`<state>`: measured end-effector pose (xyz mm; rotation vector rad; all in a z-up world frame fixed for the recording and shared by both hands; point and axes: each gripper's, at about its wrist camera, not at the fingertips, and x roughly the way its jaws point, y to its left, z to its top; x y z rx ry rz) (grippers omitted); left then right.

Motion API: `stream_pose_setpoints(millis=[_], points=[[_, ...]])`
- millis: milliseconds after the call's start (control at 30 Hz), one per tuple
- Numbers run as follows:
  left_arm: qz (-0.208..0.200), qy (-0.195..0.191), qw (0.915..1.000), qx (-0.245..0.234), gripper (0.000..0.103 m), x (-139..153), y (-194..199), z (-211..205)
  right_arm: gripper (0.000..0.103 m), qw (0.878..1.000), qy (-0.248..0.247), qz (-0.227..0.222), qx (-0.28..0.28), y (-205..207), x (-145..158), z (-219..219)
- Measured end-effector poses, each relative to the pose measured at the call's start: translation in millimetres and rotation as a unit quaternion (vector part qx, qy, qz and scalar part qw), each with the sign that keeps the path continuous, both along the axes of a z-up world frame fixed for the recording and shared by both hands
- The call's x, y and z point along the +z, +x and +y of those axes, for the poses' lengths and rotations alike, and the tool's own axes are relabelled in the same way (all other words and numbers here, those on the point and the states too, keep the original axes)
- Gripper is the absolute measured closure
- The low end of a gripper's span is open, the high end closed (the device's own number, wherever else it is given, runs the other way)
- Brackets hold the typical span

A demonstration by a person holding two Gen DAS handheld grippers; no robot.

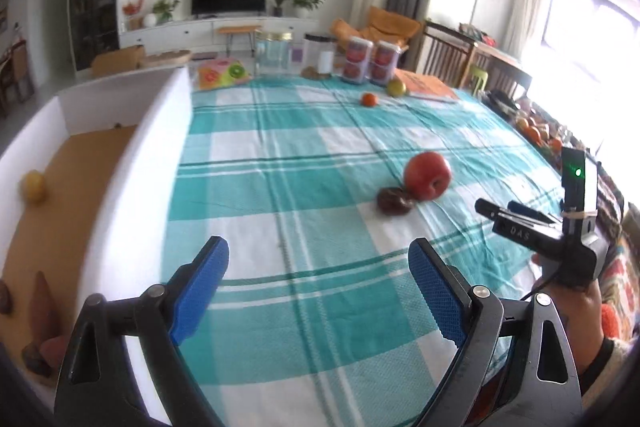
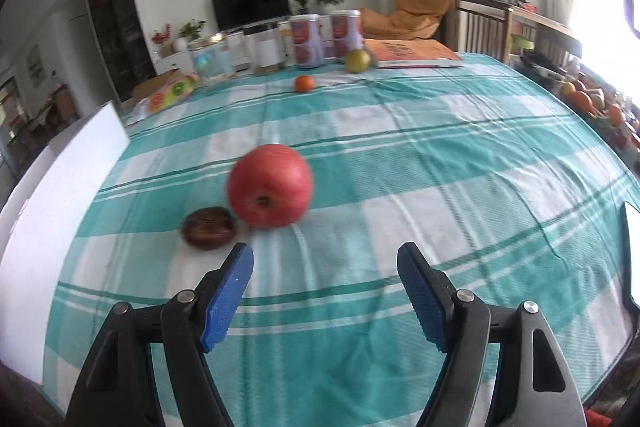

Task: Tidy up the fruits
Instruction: 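Move the left tool back over the table toward the dark brown fruit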

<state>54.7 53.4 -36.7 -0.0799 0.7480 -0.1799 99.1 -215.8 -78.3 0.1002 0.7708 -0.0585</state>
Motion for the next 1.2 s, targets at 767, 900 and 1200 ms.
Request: stream_pose_setpoints(millis=[767, 900, 1200], points=[[0.081, 0.081, 0.993, 0.028, 0.008, -88.9, 73.1, -38.0, 0.017, 0.994, -0.021, 0.069, -0.082, 19.4, -41.5, -36.0], [0.082, 0.08, 0.993, 0.028, 0.007, -89.3, 74.0, -37.1, 0.016, 0.994, -0.025, 0.071, -0.081, 19.7, -42.0, -34.4], [0.082, 0.079, 0.9931, 0.027, 0.006, -89.5, 74.7, -36.7, 0.011, 0.994, -0.025, 0.074, -0.08, 20.5, -43.0, -33.4]])
